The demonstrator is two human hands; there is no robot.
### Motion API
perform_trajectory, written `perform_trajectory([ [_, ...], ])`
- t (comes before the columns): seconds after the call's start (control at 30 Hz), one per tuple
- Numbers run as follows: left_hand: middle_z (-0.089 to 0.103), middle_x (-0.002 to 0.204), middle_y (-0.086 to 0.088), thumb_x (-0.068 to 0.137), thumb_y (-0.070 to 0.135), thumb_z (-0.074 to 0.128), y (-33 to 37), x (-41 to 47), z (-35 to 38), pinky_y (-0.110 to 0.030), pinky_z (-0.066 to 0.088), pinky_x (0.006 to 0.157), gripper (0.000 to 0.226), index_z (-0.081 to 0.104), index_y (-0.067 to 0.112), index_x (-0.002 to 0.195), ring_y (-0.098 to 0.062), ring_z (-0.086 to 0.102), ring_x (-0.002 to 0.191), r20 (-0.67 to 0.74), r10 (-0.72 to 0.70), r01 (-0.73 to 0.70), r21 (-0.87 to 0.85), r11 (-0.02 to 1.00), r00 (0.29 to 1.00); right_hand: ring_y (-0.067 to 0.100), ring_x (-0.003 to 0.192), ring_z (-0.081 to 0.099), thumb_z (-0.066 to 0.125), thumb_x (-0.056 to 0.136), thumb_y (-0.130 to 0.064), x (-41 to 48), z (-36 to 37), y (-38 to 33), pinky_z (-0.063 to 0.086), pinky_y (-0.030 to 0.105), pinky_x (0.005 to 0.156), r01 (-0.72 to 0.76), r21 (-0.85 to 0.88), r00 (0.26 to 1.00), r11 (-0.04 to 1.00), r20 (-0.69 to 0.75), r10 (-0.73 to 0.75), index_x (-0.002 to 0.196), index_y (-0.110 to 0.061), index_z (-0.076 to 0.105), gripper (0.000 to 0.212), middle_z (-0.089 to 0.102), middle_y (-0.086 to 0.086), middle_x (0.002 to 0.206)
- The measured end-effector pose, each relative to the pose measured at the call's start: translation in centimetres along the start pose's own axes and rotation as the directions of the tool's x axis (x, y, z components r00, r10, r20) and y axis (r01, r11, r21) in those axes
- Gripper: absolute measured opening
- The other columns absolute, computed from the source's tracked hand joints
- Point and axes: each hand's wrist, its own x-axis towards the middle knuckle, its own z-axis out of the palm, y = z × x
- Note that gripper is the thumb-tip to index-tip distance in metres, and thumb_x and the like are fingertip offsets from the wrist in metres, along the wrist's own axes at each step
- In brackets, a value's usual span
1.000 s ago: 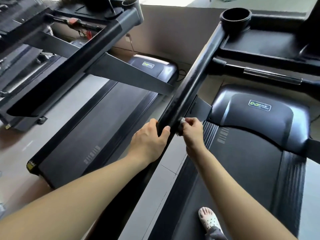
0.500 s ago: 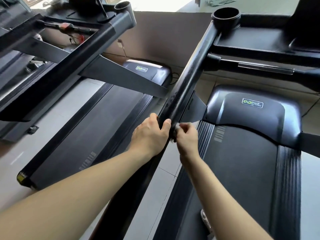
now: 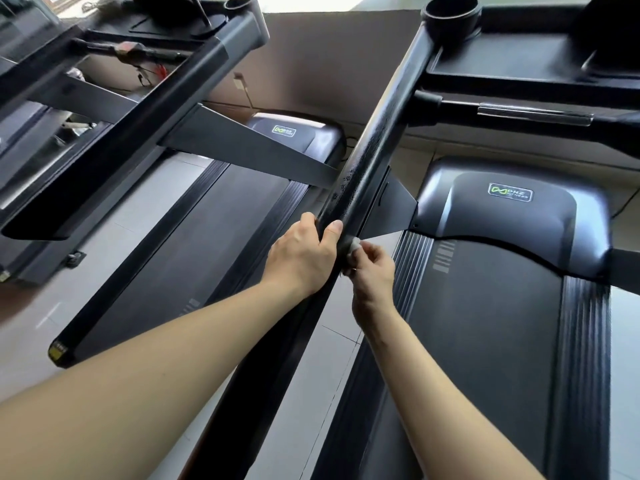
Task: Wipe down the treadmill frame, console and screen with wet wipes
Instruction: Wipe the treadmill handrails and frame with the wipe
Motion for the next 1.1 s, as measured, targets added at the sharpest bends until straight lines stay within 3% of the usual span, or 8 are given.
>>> perform_trajectory([
  [0.23, 0.066, 0.114, -0.014, 0.105, 0.057, 0.034, 0.0, 0.0, -0.1, -0.046, 0.042, 0.089, 0.046, 0.048, 0.014, 0.102, -0.039, 0.058, 0.105, 0.004, -0.006, 0.006, 0.013, 1.0, 1.0, 0.015, 0.06, 0.052, 0.057, 0.1, -0.001, -5.6, -1.6, 1.6, 0.044, 0.025, 0.056, -0.216, 0.082, 0.968, 0.973, 0.151, 0.202, 0.092, -0.006, 0.064, 0.011, 0.062, 0.007, 0.07],
  [0.43, 0.066, 0.115, -0.013, 0.105, 0.058, 0.035, 0.1, -0.1, 0.0, -0.043, 0.039, 0.087, 0.045, 0.049, 0.015, 0.103, -0.037, 0.057, 0.106, 0.003, -0.023, 0.023, 0.019, 1.0, 1.0, 0.01, 0.051, 0.051, 0.055, 0.097, 0.005, 0.5, 0.1, -0.3, 0.049, 0.02, 0.047, -0.308, 0.348, 0.945, 0.885, 0.002, 0.328, 0.083, -0.004, 0.065, 0.019, 0.058, 0.003, 0.058],
  [0.53, 0.065, 0.116, -0.014, 0.105, 0.057, 0.035, 0.2, -0.1, -0.1, -0.044, 0.039, 0.089, 0.045, 0.049, 0.015, 0.103, -0.038, 0.057, 0.107, 0.008, -0.039, 0.039, 0.017, 0.999, 0.999, 0.01, 0.044, 0.045, 0.046, 0.091, 0.013, -2.6, -0.6, 2.0, 0.043, 0.02, 0.043, -0.368, 0.281, 0.927, 0.886, 0.043, 0.371, 0.072, -0.006, 0.055, 0.028, 0.047, 0.007, 0.06],
  [0.67, 0.066, 0.113, -0.011, 0.102, 0.061, 0.038, 0.0, -0.2, -0.2, -0.044, 0.043, 0.091, 0.046, 0.052, 0.017, 0.107, -0.035, 0.058, 0.105, 0.007, -0.045, 0.045, -0.007, 0.999, 0.999, 0.014, 0.056, 0.052, 0.044, 0.089, 0.014, -7.1, -2.8, 4.4, 0.051, 0.023, 0.054, -0.508, 0.128, 0.853, 0.852, 0.211, 0.477, 0.092, 0.002, 0.067, 0.026, 0.057, 0.01, 0.069],
  [0.77, 0.066, 0.11, -0.006, 0.099, 0.063, 0.043, -0.4, -0.4, -0.4, -0.042, 0.045, 0.091, 0.046, 0.056, 0.019, 0.108, -0.031, 0.058, 0.105, 0.019, -0.07, 0.071, -0.055, 0.996, 0.997, 0.013, 0.054, 0.061, 0.05, 0.093, 0.011, -4.3, -2.5, 2.1, 0.053, 0.026, 0.059, -0.434, 0.178, 0.898, 0.883, 0.165, 0.408, 0.096, 0.003, 0.067, 0.019, 0.065, 0.008, 0.069],
  [0.9, 0.064, 0.128, 0.002, 0.098, 0.061, 0.05, -1.9, -2.6, -1.5, -0.041, 0.046, 0.103, 0.052, 0.054, 0.024, 0.135, -0.024, 0.058, 0.12, 0.114, -0.071, 0.087, -0.151, 0.985, 0.991, 0.009, 0.051, 0.063, 0.049, 0.097, 0.01, -1.2, -0.9, -0.4, 0.058, 0.03, 0.067, -0.336, 0.239, 0.942, 0.911, 0.068, 0.329, 0.089, -0.004, 0.063, 0.022, 0.063, 0.006, 0.068],
  [1.03, 0.057, 0.145, 0.003, 0.094, 0.062, 0.057, -4.9, -7.8, -2.5, -0.039, 0.043, 0.11, 0.07, 0.041, 0.025, 0.151, -0.022, 0.053, 0.133, 0.124, -0.048, 0.054, -0.047, 0.997, 0.991, 0.013, 0.057, 0.057, 0.046, 0.091, 0.013, -7.2, -2.1, 2.6, 0.053, 0.027, 0.063, -0.462, 0.073, 0.876, 0.884, 0.193, 0.442, 0.078, -0.005, 0.065, 0.03, 0.06, 0.005, 0.065],
  [1.1, 0.058, 0.143, 0.005, 0.087, 0.071, 0.057, -6.2, -10.0, -2.9, -0.039, 0.045, 0.107, 0.078, 0.038, 0.031, 0.151, -0.021, 0.056, 0.129, 0.134, -0.05, 0.049, 0.015, 0.999, 0.99, 0.014, 0.054, 0.054, 0.044, 0.087, 0.015, -9.5, -3.1, 3.7, 0.052, 0.026, 0.06, -0.525, 0.031, 0.824, 0.851, 0.268, 0.499, 0.072, -0.006, 0.063, 0.032, 0.057, 0.006, 0.064],
])
